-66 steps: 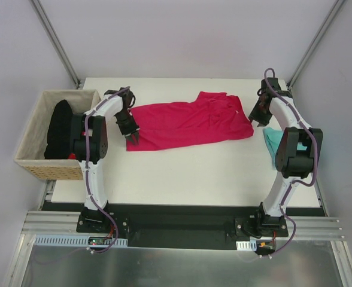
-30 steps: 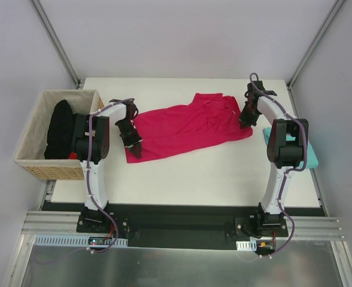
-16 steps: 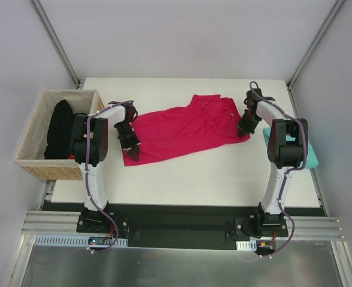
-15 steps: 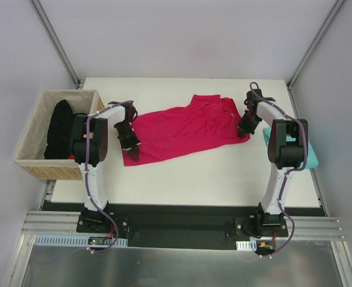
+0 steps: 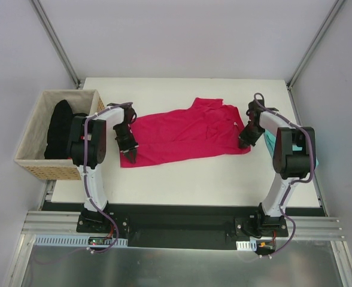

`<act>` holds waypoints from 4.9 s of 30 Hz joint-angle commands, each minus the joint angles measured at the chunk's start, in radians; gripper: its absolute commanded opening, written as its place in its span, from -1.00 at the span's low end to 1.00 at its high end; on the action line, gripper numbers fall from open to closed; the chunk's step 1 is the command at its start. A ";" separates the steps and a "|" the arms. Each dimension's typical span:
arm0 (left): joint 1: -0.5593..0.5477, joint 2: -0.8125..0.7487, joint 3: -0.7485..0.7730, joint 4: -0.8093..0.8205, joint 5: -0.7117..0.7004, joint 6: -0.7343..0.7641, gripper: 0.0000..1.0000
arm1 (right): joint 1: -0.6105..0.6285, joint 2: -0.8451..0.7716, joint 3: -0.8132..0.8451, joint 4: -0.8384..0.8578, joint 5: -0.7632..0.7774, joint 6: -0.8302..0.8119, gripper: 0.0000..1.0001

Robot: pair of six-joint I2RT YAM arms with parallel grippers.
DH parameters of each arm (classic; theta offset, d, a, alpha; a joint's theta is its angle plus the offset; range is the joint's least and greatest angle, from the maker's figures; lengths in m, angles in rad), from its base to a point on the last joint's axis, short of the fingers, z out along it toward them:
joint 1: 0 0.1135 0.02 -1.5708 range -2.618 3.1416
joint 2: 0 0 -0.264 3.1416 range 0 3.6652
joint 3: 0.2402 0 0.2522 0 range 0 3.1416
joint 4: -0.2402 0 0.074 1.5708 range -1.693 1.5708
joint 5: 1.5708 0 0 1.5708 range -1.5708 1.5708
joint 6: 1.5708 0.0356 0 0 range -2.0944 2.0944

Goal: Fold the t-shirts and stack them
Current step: Fold the flattened tshirt in 1/3 of the way, then grap the side of the flattened tshirt furthest away from the robot with both arms

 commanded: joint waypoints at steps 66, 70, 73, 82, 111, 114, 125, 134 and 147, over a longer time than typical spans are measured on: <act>-0.048 0.035 0.706 -0.315 -0.027 0.076 -0.72 | 0.149 0.253 0.703 -0.181 0.122 -0.331 -0.23; -0.034 0.075 0.736 -0.322 0.001 0.076 -0.72 | 0.131 0.352 0.833 -0.206 0.075 -0.348 -0.22; -0.026 0.095 0.749 -0.328 0.012 0.078 -0.72 | 0.118 0.395 0.889 -0.201 0.040 -0.357 -0.21; -0.014 0.139 0.798 -0.351 0.036 0.083 -0.72 | 0.074 0.453 0.923 -0.144 -0.040 -0.349 -0.12; -0.006 0.139 0.755 -0.364 0.038 0.027 -0.72 | -0.017 0.547 0.972 -0.072 -0.241 -0.265 -0.98; -0.006 0.142 0.760 -0.362 0.047 0.024 -0.72 | -0.017 0.513 0.972 -0.065 -0.255 -0.268 -0.97; -0.013 0.122 0.735 -0.344 0.053 0.024 -0.72 | -0.009 0.423 0.955 -0.014 -0.329 -0.308 -0.98; -0.013 0.075 0.658 -0.310 0.046 0.029 -0.72 | 0.003 0.381 0.941 0.032 -0.387 -0.340 -0.98; -0.013 0.070 0.660 -0.307 0.044 0.035 -0.72 | 0.003 0.350 0.977 0.052 -0.416 -0.346 -0.98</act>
